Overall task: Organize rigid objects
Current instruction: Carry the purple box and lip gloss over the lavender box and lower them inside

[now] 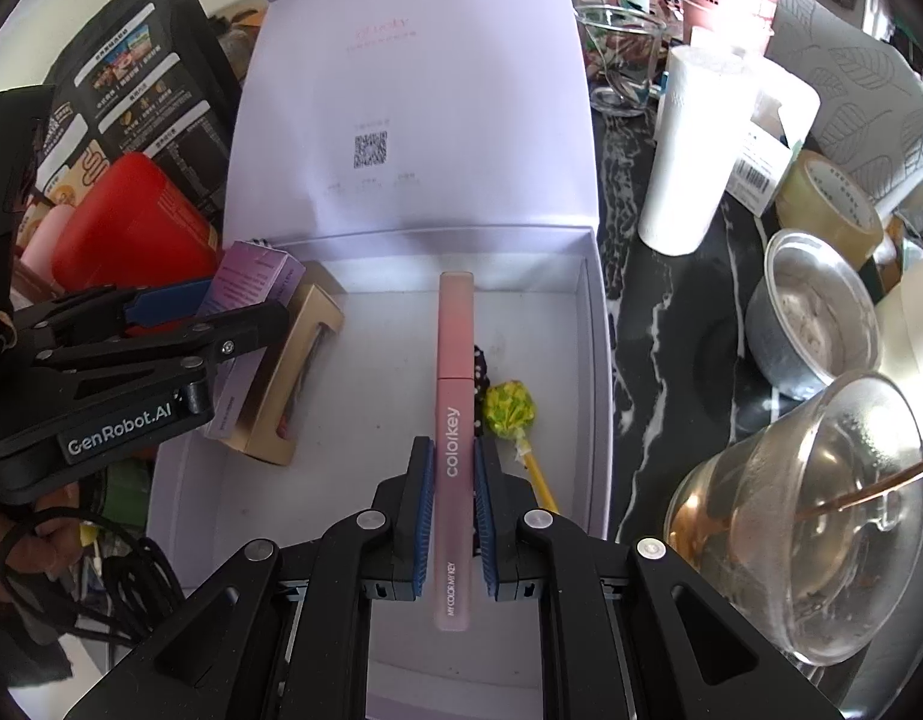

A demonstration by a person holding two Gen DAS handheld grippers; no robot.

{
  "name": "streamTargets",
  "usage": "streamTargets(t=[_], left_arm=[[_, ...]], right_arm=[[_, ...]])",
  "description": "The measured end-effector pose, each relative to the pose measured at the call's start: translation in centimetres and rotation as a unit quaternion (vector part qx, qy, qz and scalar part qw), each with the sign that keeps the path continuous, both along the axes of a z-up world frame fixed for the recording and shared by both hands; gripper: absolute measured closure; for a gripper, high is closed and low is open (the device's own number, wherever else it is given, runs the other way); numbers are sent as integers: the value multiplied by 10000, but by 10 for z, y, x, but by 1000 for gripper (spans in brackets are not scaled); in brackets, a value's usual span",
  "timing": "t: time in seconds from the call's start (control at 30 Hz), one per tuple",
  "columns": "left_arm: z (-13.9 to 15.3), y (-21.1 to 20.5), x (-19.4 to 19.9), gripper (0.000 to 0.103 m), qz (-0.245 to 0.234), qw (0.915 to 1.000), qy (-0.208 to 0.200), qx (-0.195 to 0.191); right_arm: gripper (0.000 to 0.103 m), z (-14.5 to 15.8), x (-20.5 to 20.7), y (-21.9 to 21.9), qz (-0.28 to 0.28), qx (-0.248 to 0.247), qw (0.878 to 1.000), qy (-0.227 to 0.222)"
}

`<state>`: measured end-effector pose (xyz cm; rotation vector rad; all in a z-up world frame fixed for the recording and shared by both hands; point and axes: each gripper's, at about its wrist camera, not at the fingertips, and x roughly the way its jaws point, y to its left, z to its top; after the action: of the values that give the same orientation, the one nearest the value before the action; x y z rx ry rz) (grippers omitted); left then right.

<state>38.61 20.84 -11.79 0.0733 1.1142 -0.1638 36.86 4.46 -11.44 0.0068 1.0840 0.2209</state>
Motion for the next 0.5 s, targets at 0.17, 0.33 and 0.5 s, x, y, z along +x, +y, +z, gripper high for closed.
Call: streamTargets(t=[0.17,0.33,0.5], left_arm=[[-5,1,1,52,18,10000,17,43],[-10,1,6,52,59,9998,40,206],[-13,4,5,52,108,9996,67,266]], right_arm=[[90,-8,6,1,-72,-50,9999,94],[90,-16,11,5,-123,-108,9997,185],[90,-25,15,10,-140,-156,9994,292]])
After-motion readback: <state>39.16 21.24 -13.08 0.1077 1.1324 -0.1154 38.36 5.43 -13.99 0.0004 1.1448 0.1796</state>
